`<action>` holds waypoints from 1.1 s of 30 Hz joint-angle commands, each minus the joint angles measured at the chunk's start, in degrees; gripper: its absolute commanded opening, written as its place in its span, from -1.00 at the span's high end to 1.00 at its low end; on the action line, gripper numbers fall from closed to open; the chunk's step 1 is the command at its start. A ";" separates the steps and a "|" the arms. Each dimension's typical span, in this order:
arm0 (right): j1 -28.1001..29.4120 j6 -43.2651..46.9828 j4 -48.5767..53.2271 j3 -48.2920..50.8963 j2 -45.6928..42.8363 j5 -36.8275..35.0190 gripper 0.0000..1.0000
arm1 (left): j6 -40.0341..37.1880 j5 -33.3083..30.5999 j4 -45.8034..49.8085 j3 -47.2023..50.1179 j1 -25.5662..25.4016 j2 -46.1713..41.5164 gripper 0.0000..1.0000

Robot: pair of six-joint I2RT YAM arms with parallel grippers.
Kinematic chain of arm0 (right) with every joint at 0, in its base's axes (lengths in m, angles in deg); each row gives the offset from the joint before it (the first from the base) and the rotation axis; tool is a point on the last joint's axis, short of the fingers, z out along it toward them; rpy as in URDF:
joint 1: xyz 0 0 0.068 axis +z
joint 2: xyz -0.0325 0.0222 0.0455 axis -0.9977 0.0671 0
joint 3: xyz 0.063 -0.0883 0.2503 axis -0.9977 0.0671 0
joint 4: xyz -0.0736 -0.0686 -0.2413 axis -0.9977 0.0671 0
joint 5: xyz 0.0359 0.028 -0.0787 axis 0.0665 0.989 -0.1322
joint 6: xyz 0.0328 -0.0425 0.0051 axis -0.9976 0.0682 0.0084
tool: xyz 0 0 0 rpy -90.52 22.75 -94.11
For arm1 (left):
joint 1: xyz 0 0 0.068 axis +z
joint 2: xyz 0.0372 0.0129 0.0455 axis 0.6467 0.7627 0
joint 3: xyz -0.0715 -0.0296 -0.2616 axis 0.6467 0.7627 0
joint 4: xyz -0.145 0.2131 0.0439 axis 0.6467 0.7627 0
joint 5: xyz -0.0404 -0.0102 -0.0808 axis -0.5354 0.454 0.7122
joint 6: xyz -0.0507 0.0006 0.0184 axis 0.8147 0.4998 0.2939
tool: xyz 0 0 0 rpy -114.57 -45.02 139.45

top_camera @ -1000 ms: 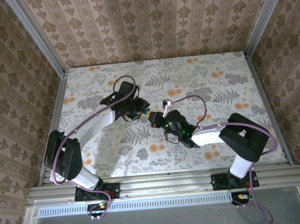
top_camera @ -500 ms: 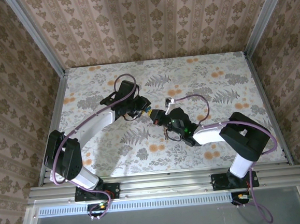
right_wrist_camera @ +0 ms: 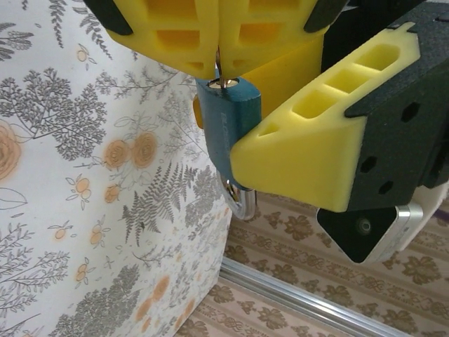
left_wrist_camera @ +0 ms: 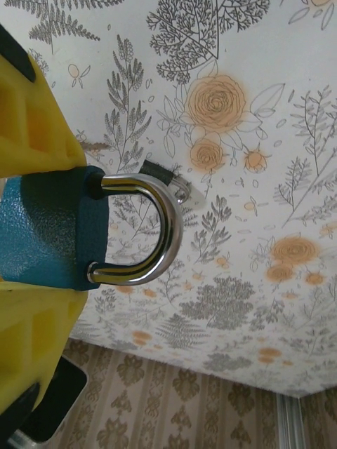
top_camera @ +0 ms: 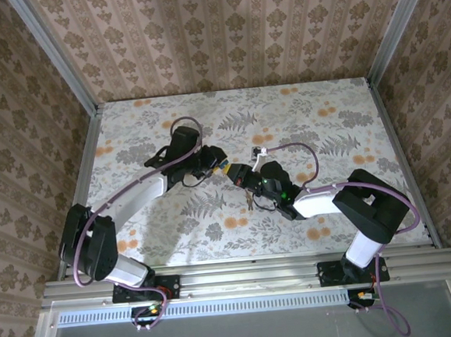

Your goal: Unlock with the key

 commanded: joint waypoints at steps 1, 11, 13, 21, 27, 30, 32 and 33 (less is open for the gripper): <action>-0.78 -2.88 -6.13 -0.47 -0.91 0.94 1.00 | -0.97 15.33 -4.51 1.42 -2.20 -4.16 0.76; -1.15 -7.25 -11.91 0.09 1.21 3.23 1.00 | 0.12 17.31 -10.90 5.47 -0.23 -8.86 0.75; -1.16 -8.02 -13.52 0.31 1.85 3.69 1.00 | 0.58 17.49 -11.86 6.06 0.16 -9.54 0.76; -1.24 -7.97 -13.15 0.67 1.76 4.76 1.00 | 0.50 17.49 -11.71 6.67 0.88 -10.66 0.75; -1.15 -2.57 -1.57 0.18 -2.06 4.36 0.91 | 0.09 15.16 -5.15 5.89 1.24 -10.66 0.67; -0.98 1.53 6.45 0.20 -5.29 3.55 0.70 | 0.74 13.16 -1.99 6.11 1.50 -10.53 0.62; -0.97 4.26 12.36 0.09 -7.64 2.72 0.53 | 1.55 12.08 -0.68 6.43 1.58 -10.15 0.61; -0.89 5.85 15.20 0.09 -8.80 2.20 0.47 | 1.90 11.63 -0.19 6.52 1.63 -9.88 0.61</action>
